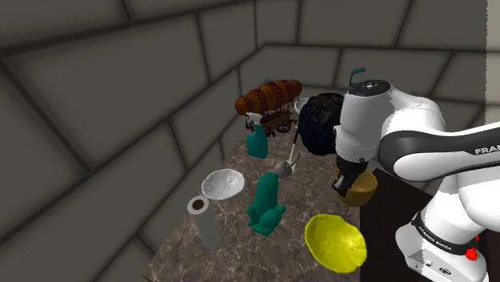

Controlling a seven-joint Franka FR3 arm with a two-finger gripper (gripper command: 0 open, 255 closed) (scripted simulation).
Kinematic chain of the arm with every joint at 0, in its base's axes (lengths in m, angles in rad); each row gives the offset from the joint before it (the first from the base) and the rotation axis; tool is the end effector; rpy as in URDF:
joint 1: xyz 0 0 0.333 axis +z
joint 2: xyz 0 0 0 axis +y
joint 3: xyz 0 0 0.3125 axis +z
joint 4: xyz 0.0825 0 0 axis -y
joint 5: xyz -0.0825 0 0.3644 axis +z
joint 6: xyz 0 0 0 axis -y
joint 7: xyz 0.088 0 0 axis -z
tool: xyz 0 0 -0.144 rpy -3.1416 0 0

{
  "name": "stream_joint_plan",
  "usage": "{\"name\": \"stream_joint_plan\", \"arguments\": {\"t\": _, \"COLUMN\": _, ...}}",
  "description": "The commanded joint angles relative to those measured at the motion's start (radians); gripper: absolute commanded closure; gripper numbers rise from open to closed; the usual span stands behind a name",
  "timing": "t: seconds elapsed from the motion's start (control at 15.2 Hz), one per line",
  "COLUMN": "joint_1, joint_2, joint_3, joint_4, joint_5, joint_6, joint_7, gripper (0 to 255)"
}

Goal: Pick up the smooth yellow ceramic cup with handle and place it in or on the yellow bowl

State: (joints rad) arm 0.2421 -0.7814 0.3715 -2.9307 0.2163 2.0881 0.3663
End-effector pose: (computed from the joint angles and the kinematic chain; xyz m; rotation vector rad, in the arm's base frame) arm 0.2268 0.1448 0.3215 3.0386 0.0278 -0.0617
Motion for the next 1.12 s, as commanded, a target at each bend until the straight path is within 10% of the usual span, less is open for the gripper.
{"name": "stream_joint_plan", "arguments": {"t": 0.0, "joint_1": 0.0, "joint_2": -0.021, "joint_3": -0.008, "joint_4": 0.017, "joint_5": -0.006, "joint_6": -0.038, "joint_7": -0.002, "gripper": 255}}
{"name": "stream_joint_plan", "arguments": {"t": 0.4, "joint_1": -0.005, "joint_2": -0.067, "joint_3": -0.031, "joint_4": 0.074, "joint_5": -0.024, "joint_6": -0.141, "joint_7": -0.007, "gripper": 255}}
{"name": "stream_joint_plan", "arguments": {"t": 1.06, "joint_1": 0.098, "joint_2": 0.048, "joint_3": 0.18, "joint_4": 0.28, "joint_5": 0.11, "joint_6": -0.213, "joint_7": 0.249, "gripper": 255}}
